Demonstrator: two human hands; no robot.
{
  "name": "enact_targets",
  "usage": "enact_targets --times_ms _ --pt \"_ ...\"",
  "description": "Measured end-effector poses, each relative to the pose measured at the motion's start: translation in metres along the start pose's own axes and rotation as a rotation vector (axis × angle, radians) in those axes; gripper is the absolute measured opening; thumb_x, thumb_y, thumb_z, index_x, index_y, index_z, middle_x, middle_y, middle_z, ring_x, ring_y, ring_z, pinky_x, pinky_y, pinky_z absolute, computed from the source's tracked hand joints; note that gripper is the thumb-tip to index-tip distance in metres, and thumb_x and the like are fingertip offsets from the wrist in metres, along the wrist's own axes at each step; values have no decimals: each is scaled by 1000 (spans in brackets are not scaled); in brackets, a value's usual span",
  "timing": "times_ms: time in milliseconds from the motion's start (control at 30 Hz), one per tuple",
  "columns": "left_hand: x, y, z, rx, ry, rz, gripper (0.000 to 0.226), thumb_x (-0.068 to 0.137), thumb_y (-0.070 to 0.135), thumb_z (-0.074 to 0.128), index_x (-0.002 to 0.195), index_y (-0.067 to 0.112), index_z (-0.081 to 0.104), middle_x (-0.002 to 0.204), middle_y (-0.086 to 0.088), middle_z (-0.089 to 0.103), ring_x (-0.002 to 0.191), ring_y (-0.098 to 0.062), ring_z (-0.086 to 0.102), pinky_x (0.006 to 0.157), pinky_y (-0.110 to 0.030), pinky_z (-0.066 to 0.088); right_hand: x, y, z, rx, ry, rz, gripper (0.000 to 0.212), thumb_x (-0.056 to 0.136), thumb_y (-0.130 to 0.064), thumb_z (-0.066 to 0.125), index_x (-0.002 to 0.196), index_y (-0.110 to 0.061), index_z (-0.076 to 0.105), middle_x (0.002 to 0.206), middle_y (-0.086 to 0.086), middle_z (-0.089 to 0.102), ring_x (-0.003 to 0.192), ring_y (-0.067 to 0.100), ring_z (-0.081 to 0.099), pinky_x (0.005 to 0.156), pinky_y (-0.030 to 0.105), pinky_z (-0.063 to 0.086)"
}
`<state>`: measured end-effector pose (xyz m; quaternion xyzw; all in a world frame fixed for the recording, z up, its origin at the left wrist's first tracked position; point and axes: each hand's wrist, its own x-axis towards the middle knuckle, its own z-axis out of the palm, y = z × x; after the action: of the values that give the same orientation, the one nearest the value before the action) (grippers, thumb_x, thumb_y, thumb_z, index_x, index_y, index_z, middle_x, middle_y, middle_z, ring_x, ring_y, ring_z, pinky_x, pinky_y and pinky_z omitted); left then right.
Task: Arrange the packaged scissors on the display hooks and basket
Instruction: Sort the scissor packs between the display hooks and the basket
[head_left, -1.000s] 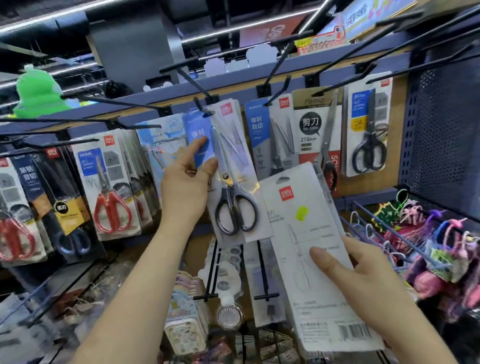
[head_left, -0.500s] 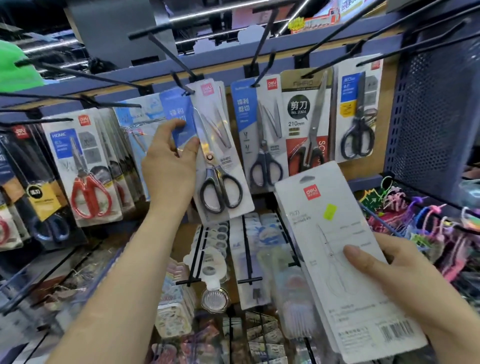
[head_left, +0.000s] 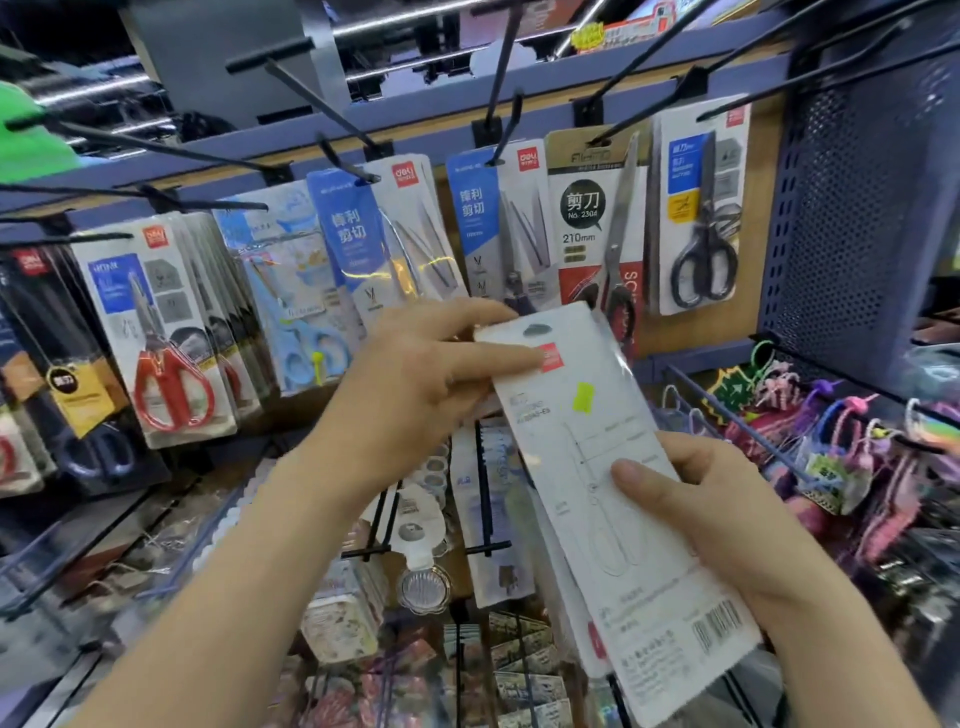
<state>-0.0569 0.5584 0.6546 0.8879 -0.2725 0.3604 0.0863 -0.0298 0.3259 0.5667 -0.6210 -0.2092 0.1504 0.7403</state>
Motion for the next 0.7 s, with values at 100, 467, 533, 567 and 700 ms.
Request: enact_targets --times_ms 100,467,533,567,700 --pt "0 4 -23 147 25 32 20 84 23 63 96 17 78 107 -7 65 94 -19 54 78 -34 46 3 1 -2 -130 180 -131 19 87 -33 60 92 -28 77 87 -23 75 87 -11 68 76 10 49" --pt "41 14 -40 -208 -306 -281 16 92 16 65 101 26 55 86 2 60 82 -14 57 75 -33 50 -6 -6 -13 -5 -432 -159 62 65 -62 79 96 -9 77 92 7 76 82 16 69 69 25 56" --pt "44 10 -37 -224 -288 -313 21 93 14 64 105 28 55 92 2 62 88 -18 60 80 -39 52 -8 -3 -13 10 -375 -89 58 55 -50 89 93 -7 78 89 9 75 76 17 70 63 27 58" --pt "45 9 -35 -249 -250 -329 22 92 13 66 106 27 56 95 0 64 89 -19 61 83 -40 52 -8 0 -13 15 -346 -50 62 53 -51 91 94 -7 78 89 12 75 75 20 71 61 30 59" --pt "48 8 -25 -299 -32 -409 22 86 19 74 101 31 63 87 -16 64 75 -22 59 76 -37 52 -7 6 -8 54 -227 -78 64 53 -54 91 94 -7 77 86 13 74 72 21 71 56 32 58"
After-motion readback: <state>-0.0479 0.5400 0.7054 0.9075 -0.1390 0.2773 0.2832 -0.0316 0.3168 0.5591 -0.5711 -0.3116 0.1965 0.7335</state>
